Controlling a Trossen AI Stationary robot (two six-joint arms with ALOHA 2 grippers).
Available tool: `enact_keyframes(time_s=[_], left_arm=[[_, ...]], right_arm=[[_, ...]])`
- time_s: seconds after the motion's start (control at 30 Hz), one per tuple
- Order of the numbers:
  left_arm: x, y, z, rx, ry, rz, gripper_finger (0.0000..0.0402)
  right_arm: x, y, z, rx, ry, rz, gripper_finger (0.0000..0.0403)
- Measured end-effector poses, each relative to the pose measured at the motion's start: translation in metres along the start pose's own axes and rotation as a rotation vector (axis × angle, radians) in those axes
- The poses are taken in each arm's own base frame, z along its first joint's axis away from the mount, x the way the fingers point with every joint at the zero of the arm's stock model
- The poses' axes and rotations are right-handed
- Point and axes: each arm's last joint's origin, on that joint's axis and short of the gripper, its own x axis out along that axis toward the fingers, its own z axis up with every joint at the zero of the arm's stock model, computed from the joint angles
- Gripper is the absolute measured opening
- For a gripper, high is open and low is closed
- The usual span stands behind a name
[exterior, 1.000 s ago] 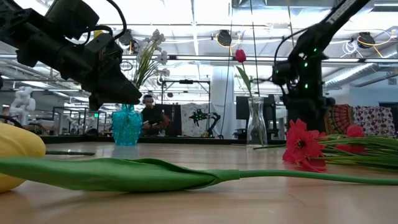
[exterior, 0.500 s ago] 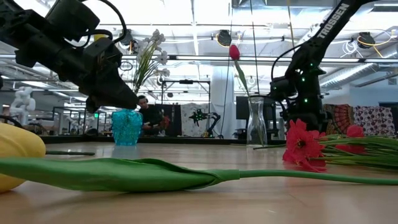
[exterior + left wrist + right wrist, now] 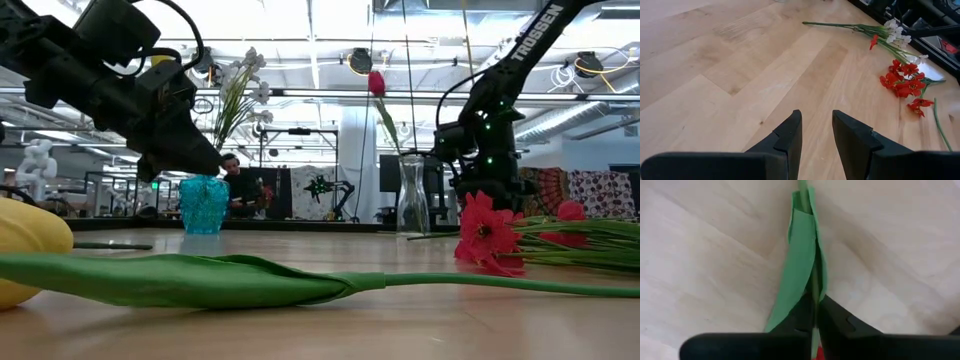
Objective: Sort flowers into vase by color
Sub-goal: Put the red flower into the transparent vase
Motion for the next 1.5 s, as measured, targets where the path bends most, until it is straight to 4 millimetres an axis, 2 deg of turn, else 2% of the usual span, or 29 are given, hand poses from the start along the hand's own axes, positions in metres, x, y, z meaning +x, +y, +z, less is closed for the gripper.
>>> enact_keyframes(time_s=[0.07,0.17,0.33,0.5,0.7,0.83,1.03,1.23,1.5], left_arm=[[0.000,0.000,0.000,0.000,0.000,0.000,0.0114],[0.000,0.000,0.000,0.002,0.000,0.000,0.0114],[0.000,0.000,0.000,0.004,0.000,0.000,0.0114],[0.000,0.000,0.000,0.011,0.000,0.000,0.0114],[0.000,0.000,0.000,0.020,-0.012,0.017,0.0114],[0.000,0.001,0.001,0.036,-0.019,0.027,0.0114],[0.001,-0.004,0.007,0.205,-0.041,0.028,0.0114],[0.001,-0.014,0.022,0.291,-0.091,0.019,0.0114],[-0.001,-0.031,0.033,0.480,-0.147,0.014,0.0114]], right_arm=[[-0.005,-0.002,-0.004,0.031,0.001,-0.032,0.0008],[-0.024,-0.007,-0.013,0.064,-0.043,-0.097,0.0004],[-0.067,-0.014,-0.030,0.139,-0.223,-0.116,0.0003],[-0.110,-0.021,-0.056,0.228,-0.450,-0.100,0.0002],[-0.147,-0.029,-0.090,0.281,-0.679,-0.058,0.0001],[-0.160,-0.031,-0.106,0.269,-0.775,0.006,0.0001],[-0.176,-0.017,-0.117,0.115,-0.894,0.226,0.0000],[-0.186,0.004,-0.123,0.006,-0.965,0.365,0.0000],[-0.190,0.045,-0.130,-0.132,-0.921,0.564,0.0000]])
